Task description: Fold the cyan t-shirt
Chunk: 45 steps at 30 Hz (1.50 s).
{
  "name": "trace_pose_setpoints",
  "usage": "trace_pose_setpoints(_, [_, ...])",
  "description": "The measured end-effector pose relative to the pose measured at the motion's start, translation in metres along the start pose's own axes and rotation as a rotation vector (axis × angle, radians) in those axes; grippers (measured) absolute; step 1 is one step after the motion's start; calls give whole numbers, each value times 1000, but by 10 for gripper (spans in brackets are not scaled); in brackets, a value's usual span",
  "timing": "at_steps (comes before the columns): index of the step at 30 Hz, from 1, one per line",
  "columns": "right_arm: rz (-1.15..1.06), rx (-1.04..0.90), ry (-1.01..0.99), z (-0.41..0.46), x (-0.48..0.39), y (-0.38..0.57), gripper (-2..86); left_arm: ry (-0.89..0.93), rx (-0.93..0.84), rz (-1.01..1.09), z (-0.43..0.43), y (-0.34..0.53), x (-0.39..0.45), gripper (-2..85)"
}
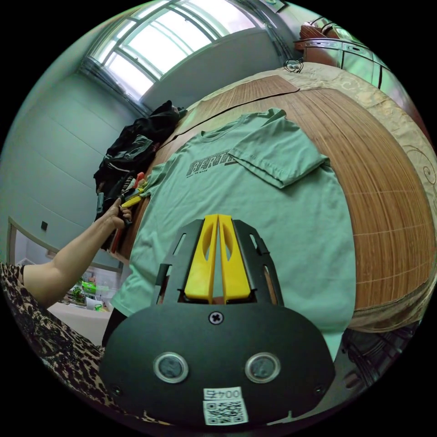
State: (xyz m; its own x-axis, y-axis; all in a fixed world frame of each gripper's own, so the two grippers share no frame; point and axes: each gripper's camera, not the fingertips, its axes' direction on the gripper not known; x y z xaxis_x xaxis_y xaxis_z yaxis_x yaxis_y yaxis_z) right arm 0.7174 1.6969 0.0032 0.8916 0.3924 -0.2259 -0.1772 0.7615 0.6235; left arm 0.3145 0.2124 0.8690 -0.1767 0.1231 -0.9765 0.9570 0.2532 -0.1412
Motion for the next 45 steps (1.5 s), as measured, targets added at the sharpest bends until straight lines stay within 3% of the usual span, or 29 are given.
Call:
trace_pose_setpoints(5, [10,2,-19,1,0,0,-7,47,75,58,2,35,26,23])
trace_pose_setpoints(10, [5,8,-32,3,-4,-2,-7,-5,129,311,1,83,100,16])
trace_pose_setpoints(16, [-1,6,-49,10,-13,-7,-7,-278,150,997,30,198,244,14])
trace_pose_setpoints(19, [-5,-3,-48,17,-19,-9,-7,-499,99,1559,84,318,315,15])
trace_pose_setpoints(22, [-16,-23,-61,27,-26,-13,-4,-703,0,1890,143,410,334,15])
trace_pose_setpoints(24, [-32,-43,-61,34,-34,-17,-1,-786,-62,1982,175,447,334,15])
trace_pose_setpoints(33, [-294,-67,-124,75,-116,-88,60,-1063,101,2110,222,552,332,18])
trace_pose_setpoints(45, [-871,-300,25,260,-301,-205,129,-1002,297,1810,194,581,320,14])
